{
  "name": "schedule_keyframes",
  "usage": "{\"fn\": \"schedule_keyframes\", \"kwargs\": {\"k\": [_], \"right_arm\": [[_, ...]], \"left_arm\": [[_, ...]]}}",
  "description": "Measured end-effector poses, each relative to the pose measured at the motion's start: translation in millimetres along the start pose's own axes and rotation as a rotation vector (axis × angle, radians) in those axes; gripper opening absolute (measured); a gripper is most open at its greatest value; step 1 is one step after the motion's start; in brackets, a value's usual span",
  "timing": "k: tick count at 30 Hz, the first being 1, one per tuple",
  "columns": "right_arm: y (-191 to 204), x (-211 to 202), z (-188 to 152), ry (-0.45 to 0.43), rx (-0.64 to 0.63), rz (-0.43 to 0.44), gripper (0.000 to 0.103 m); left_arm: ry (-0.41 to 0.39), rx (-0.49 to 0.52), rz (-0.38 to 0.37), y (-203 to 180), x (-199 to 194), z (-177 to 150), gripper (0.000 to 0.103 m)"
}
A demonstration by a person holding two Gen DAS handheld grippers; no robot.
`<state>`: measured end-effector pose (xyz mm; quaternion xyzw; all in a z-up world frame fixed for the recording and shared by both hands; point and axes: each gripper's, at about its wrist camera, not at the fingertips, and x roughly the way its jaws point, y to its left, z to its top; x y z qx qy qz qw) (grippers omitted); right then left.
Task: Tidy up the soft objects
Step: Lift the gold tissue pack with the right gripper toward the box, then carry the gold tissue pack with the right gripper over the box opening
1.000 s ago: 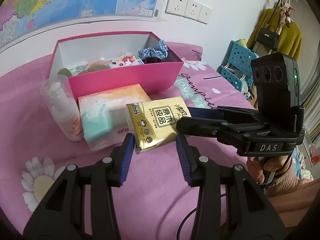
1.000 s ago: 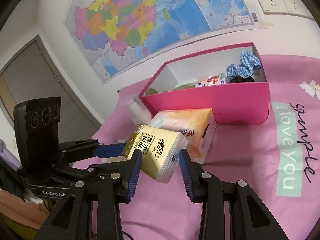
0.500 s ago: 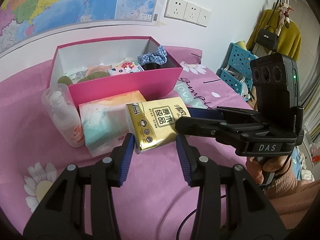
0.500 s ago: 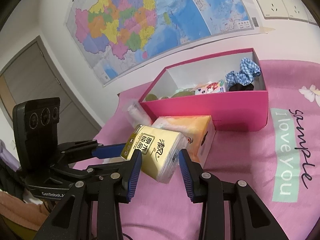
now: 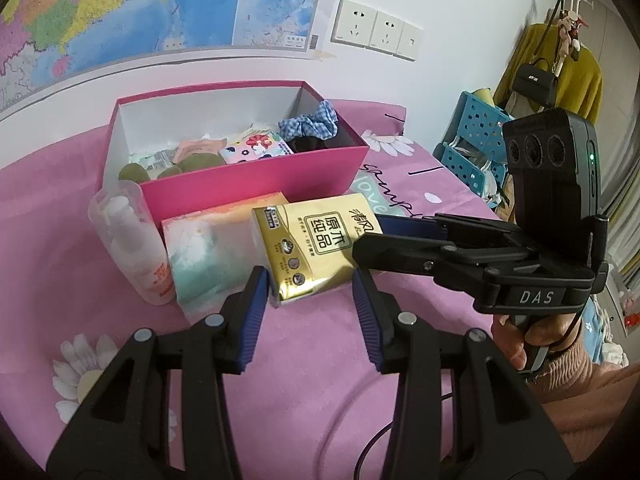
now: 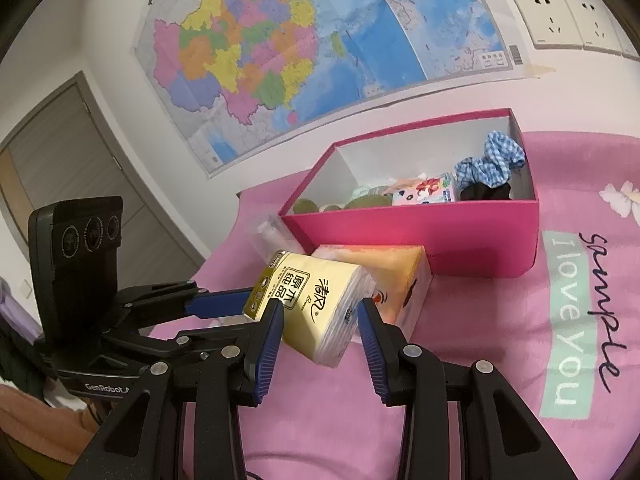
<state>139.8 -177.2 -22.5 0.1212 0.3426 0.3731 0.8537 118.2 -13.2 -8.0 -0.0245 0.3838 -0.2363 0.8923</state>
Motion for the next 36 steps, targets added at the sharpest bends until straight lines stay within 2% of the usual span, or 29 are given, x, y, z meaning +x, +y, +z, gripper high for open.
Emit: {"fn": "schedule_keyframes", "kwargs": {"k": [36], "right_arm": [[-10,1,26,-0.036,-0.009,-0.007,0.039]], "left_arm": [[-0.017,0.02,-0.003,6,8,28,0.045]]}}
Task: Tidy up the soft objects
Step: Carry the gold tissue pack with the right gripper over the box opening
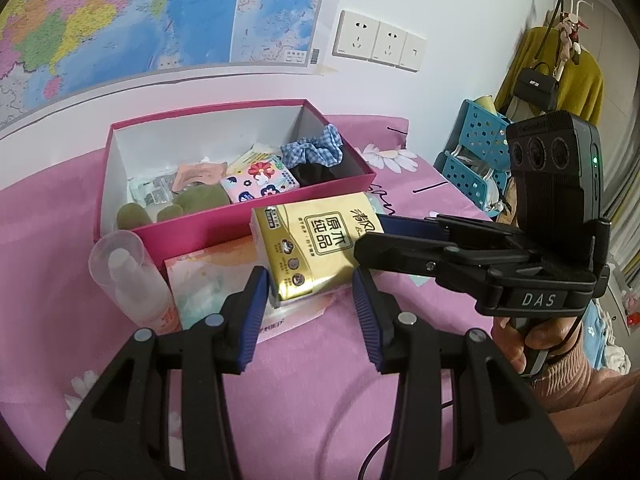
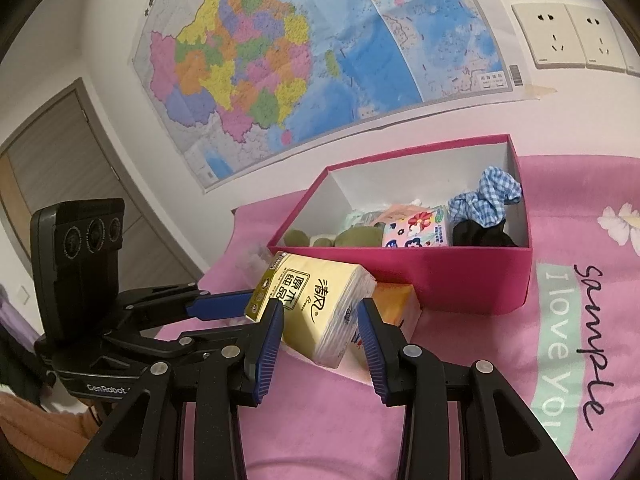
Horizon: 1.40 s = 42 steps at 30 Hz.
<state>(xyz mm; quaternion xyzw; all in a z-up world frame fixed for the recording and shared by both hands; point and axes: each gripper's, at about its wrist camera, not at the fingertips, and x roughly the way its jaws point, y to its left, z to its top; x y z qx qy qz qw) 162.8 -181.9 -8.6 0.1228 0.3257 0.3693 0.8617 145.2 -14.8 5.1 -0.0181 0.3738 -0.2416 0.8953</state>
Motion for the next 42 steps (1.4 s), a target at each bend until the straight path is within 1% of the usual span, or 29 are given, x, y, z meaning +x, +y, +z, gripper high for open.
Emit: {"fn": "schedule_keyframes", "kwargs": {"k": [31,42], "right_arm": [[-6,5,16,-0.018,0.001,-0.008,0.039],[-10,8,27,-0.024,-0.008,-0.007,0.039]], "left_arm": [[-0.011,0.009,0.005,7,9,19,0.045],[-0.019,0.014,0.009,9,10,26,0.045]]}}
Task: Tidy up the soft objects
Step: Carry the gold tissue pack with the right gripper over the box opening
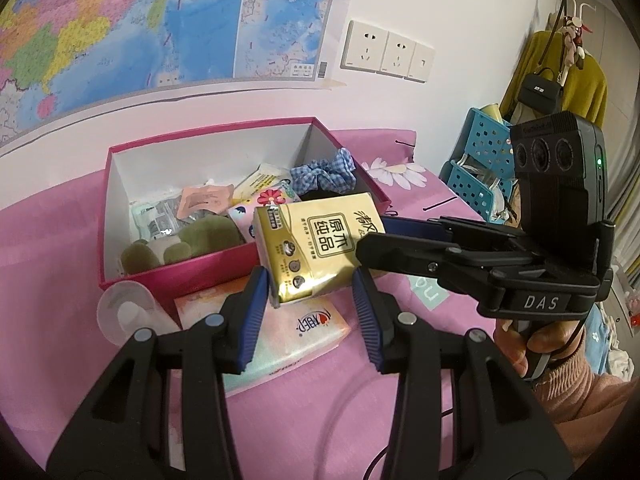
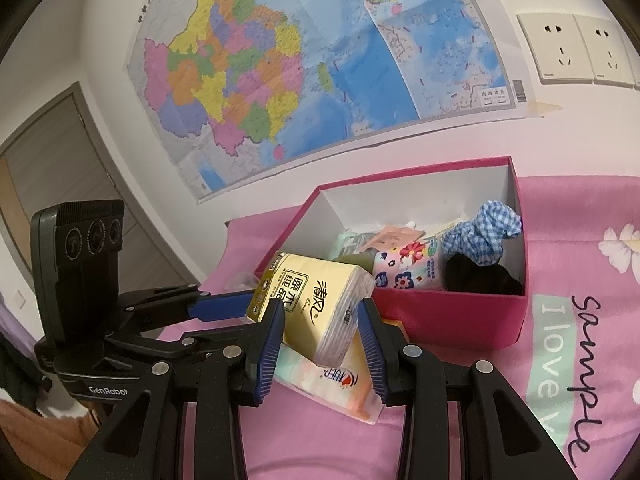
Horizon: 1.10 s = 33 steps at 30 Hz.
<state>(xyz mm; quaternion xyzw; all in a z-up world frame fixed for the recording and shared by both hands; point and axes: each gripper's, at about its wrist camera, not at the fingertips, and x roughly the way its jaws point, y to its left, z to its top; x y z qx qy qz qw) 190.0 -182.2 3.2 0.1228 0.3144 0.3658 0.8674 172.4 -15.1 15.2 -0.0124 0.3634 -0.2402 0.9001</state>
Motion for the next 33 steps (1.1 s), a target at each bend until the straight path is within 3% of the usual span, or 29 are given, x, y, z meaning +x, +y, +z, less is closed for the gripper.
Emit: {"fn": "schedule_keyframes", "kwargs": {"k": [33], "right_arm": [[-8,8,17,-0.006,-0.009,-0.002,0.039]], "left_arm": [[-0.001,-0.002,0.014,4,8,13,0.045]]}}
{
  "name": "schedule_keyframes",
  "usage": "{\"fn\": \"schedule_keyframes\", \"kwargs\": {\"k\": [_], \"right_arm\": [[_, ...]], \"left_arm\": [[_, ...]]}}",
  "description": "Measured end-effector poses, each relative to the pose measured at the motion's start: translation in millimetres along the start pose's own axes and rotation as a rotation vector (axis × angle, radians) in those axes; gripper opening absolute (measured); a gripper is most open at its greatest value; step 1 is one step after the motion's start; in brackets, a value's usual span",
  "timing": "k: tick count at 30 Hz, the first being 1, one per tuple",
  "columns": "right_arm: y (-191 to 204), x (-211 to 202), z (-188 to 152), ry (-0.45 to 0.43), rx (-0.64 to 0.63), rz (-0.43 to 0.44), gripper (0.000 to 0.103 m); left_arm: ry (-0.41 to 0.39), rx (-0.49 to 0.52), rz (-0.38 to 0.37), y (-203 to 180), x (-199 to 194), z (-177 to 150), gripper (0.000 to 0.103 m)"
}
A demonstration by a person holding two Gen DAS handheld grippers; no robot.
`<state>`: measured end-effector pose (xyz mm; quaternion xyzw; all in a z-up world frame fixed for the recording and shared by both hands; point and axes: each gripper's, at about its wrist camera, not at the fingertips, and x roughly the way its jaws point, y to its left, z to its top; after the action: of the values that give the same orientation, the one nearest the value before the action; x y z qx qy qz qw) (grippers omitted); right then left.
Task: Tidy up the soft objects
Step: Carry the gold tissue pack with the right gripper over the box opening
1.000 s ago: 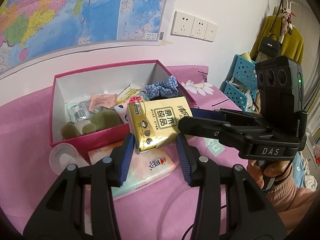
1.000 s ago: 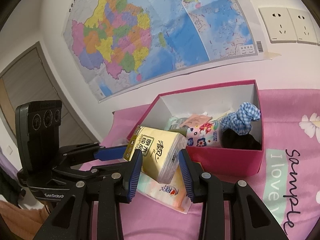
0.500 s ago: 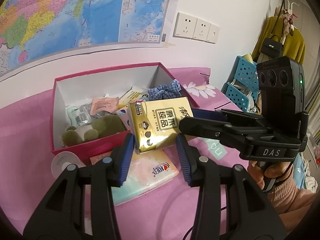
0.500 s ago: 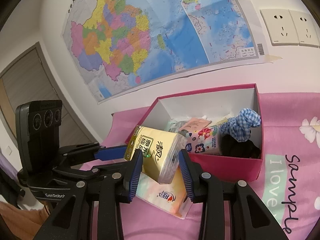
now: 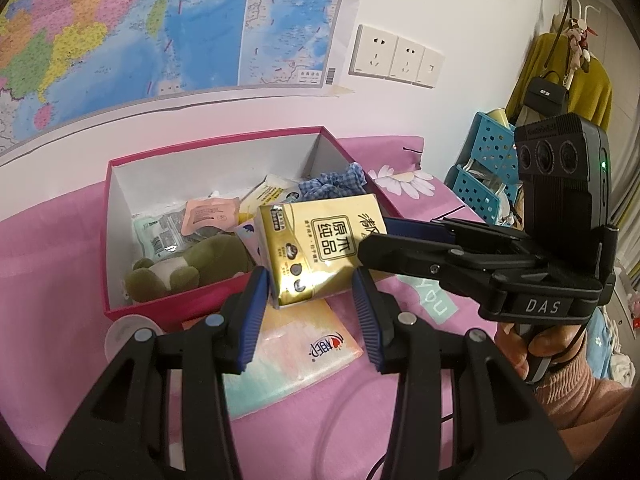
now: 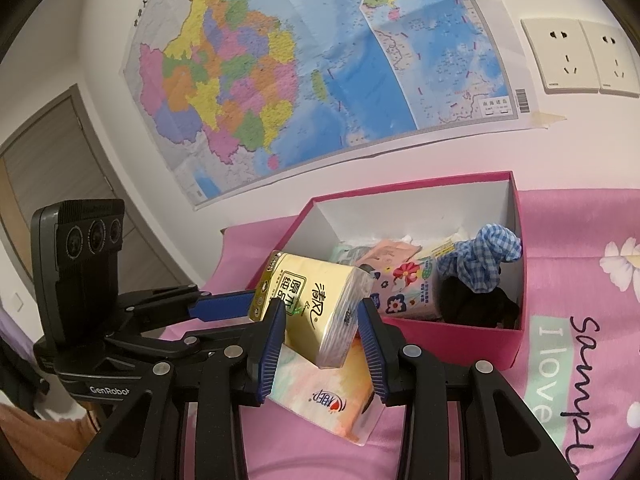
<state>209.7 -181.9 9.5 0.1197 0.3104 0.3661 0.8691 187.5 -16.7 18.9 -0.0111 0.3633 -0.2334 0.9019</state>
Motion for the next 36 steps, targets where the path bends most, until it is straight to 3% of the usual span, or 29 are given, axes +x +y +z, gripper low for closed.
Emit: {"fn": "schedule_keyframes", "kwargs": {"k": [36], "right_arm": [[-6,7,14,-0.007,-0.004,-0.008,0.037]], "left_arm": [[-0.003,0.002,0.024,7,7,18,0.044]]}}
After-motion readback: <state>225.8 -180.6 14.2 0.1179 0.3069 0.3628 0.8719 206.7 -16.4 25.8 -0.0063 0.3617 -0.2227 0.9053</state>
